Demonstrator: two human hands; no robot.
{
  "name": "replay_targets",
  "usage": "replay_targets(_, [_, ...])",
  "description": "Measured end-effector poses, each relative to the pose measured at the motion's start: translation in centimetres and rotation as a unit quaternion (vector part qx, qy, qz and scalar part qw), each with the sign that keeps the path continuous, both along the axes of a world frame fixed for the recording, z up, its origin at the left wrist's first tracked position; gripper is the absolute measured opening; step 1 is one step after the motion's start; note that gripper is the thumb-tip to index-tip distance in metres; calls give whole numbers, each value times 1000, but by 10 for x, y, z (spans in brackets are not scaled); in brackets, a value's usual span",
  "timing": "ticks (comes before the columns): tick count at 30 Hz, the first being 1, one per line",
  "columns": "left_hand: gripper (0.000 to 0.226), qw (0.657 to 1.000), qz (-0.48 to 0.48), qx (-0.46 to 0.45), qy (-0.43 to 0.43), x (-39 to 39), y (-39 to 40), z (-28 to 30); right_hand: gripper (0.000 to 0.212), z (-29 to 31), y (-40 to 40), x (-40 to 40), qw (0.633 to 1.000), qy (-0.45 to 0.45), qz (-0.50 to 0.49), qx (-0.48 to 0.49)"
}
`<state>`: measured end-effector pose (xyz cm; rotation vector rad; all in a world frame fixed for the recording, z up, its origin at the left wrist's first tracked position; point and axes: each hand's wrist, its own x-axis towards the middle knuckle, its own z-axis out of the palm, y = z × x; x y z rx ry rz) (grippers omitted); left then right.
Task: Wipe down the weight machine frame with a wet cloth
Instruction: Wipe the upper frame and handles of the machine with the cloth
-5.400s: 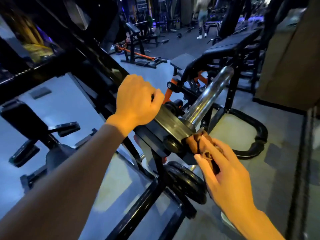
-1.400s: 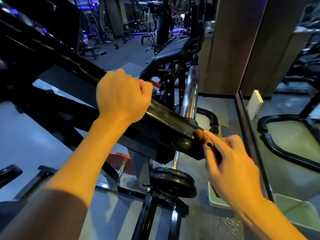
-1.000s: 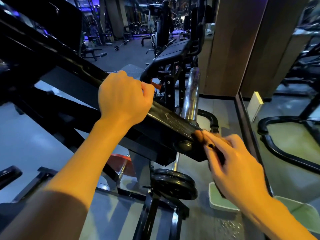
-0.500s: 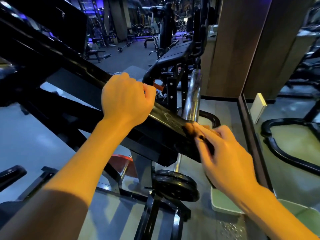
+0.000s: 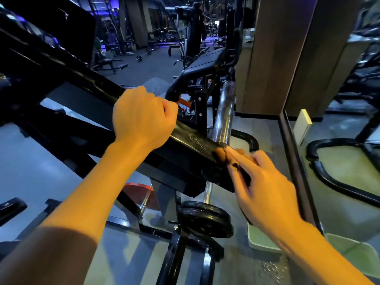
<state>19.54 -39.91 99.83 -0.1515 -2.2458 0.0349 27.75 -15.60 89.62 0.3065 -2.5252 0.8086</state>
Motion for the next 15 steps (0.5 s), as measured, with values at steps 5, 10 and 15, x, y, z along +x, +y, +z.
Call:
replay_targets(5, [53, 1000, 15, 10, -5, 0, 2, 0, 40, -14, 6, 4, 998, -17, -26, -48])
replay_targets(10, [54, 1000, 18, 3, -5, 0, 2, 0, 36, 28, -55, -27, 996, 36, 60, -58])
replay_targets(15, [55, 1000, 4, 11, -18, -2, 1, -1, 41, 7, -18, -16, 997, 28, 50, -60])
